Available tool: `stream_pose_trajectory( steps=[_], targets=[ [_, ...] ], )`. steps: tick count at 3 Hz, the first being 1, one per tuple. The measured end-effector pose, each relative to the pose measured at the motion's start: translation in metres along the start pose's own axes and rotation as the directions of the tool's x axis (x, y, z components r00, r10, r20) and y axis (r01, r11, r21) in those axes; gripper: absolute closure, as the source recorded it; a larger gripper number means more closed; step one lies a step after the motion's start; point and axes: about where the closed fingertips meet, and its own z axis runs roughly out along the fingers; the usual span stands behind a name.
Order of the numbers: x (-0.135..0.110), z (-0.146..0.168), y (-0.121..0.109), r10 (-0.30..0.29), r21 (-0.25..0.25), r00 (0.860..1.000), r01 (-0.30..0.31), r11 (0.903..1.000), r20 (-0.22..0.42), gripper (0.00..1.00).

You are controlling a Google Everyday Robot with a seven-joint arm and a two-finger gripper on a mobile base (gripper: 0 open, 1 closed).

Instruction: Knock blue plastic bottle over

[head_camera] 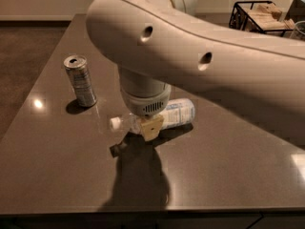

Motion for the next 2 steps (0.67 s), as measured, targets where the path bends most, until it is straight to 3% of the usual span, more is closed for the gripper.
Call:
stream_pose_trajectory(
  steps=[1,2],
  targets=[
    [-0.0002,0.0075,0.0039,0.015,-0.046,1.000,-0.014,0.9988,0.022,0.00],
    [-0.0003,0.0076,0.0040,0.015,-0.047,1.000,-0.014,0.9988,0.022,0.00]
  ],
)
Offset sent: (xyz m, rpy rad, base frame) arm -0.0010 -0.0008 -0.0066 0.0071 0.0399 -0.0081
